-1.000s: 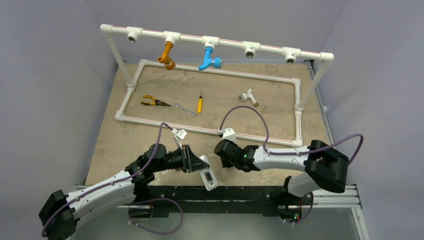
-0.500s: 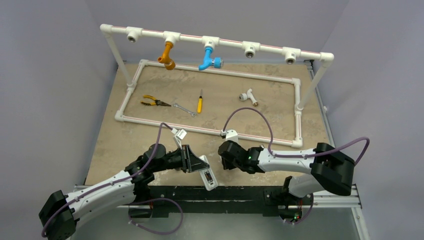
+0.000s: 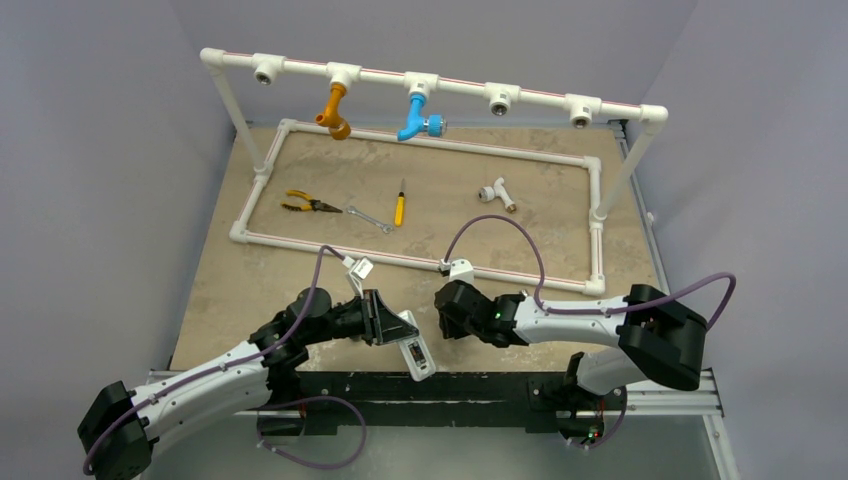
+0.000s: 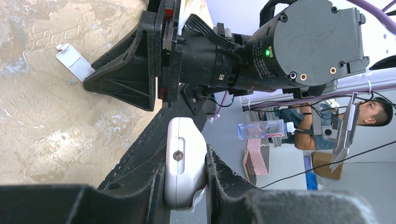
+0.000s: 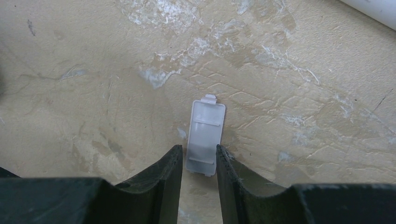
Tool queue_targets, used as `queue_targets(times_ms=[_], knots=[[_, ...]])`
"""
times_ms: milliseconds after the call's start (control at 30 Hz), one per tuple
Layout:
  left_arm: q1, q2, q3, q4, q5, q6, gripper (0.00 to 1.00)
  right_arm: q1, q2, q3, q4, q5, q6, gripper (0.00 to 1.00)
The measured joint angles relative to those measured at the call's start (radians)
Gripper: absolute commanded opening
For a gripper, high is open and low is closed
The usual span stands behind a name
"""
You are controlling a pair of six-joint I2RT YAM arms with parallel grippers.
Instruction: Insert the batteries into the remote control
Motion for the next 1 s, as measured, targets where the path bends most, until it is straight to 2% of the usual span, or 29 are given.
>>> queue_targets(times_ms=[267, 733, 1000], knots=[[0.000, 0.004, 0.000, 0.000, 0.000, 0.000, 0.00, 0.000, -0.004, -0.002, -0.006, 0.009, 0.015, 0.29], [0.000, 0.019, 0.000, 0.001, 0.000, 0.000, 0.00, 0.001, 0.011, 0.016, -0.030, 0.025, 0.018, 0.32], [0.000, 0.019, 0.000, 0.001, 0.000, 0.000, 0.00, 0.005, 0.022, 0.032, -0.055, 0.045, 0.017, 0.28]])
